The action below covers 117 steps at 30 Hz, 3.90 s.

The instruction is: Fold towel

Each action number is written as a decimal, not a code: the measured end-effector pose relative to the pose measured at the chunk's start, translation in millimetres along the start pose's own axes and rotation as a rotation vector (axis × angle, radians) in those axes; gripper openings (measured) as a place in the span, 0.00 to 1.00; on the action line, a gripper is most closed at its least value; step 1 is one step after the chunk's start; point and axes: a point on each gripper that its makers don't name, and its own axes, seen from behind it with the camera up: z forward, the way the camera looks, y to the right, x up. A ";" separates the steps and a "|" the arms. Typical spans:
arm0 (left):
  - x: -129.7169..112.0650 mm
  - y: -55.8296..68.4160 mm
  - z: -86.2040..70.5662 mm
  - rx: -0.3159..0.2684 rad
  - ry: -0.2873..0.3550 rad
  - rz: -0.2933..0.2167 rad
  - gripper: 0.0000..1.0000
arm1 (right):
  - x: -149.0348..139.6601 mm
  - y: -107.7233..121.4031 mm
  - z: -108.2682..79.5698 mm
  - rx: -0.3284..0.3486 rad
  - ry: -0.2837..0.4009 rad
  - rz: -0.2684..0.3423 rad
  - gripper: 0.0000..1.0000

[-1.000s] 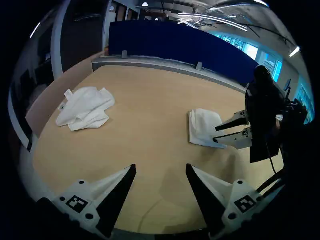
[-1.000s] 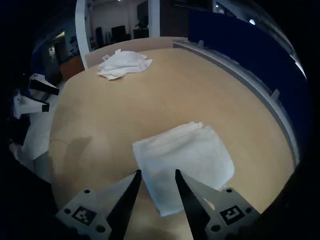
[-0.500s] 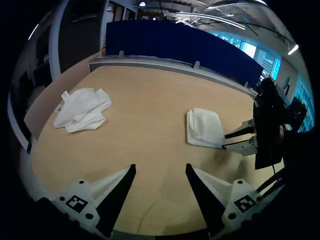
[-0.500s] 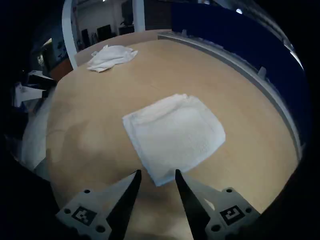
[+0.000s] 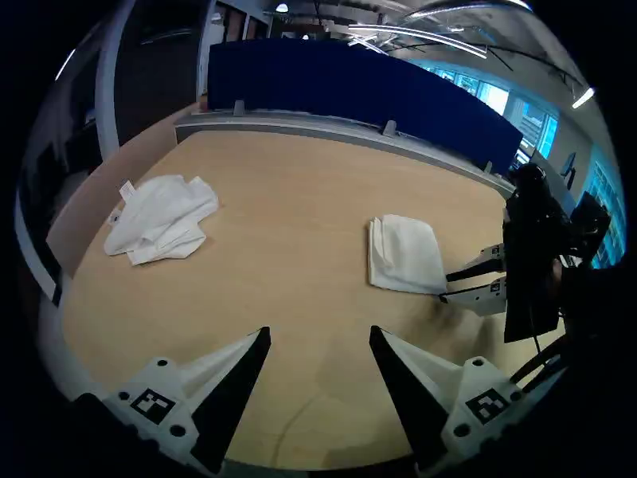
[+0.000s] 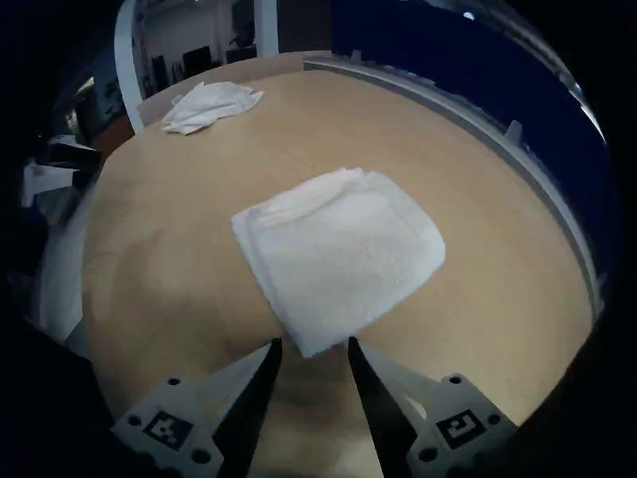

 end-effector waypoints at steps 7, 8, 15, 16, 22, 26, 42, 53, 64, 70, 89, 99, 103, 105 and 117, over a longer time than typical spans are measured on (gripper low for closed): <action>-3.9 0.6 1.2 0.000 -0.005 -0.002 0.92 | -3.0 0.6 4.3 -0.002 -0.001 0.019 0.46; -4.2 0.7 1.2 0.000 -0.005 -0.002 0.93 | -2.8 0.9 4.5 -0.003 0.000 0.021 0.43; -3.4 1.8 1.1 -0.002 -0.006 -0.003 0.93 | -2.4 3.2 4.0 -0.006 0.007 0.035 0.28; -3.1 1.8 1.0 -0.002 -0.006 -0.003 0.93 | -2.6 3.7 4.1 -0.007 0.008 0.036 0.26; -2.7 2.0 0.3 -0.001 -0.007 -0.003 0.93 | -2.9 5.2 4.4 -0.013 0.014 0.046 0.08; -2.9 2.0 0.2 0.000 -0.008 -0.001 0.92 | -2.5 5.3 3.8 -0.012 0.016 0.052 0.04; 12.4 9.0 0.0 -0.016 0.016 0.012 0.92 | 52.1 17.9 -38.3 -0.048 0.115 -0.019 0.03; 35.4 20.4 -4.7 -0.043 0.060 0.034 0.92 | 113.4 37.7 -102.2 -0.116 0.216 -0.091 0.03; 49.1 31.2 -11.1 -0.071 0.083 0.063 0.92 | 135.0 62.7 -161.5 -0.195 0.263 -0.112 0.03; 53.7 39.6 -10.1 -0.093 0.090 0.077 0.92 | 130.5 78.4 -184.7 -0.224 0.267 -0.102 0.03; 57.8 55.3 -11.0 -0.117 0.089 0.105 0.92 | 92.6 159.6 -256.1 -0.291 0.251 -0.047 0.03; 57.2 60.3 -7.3 -0.105 0.080 0.111 0.92 | 58.2 219.8 -287.6 -0.341 0.217 -0.017 0.03; 58.5 65.2 -6.1 -0.101 0.078 0.118 0.92 | 43.2 241.3 -297.9 -0.365 0.201 -0.006 0.03; 59.2 68.3 -5.4 -0.099 0.077 0.121 0.92 | 35.5 252.3 -302.7 -0.378 0.194 0.001 0.03; 60.3 82.2 -1.7 -0.092 0.067 0.129 0.92 | -3.9 301.1 -323.9 -0.416 0.166 0.054 0.03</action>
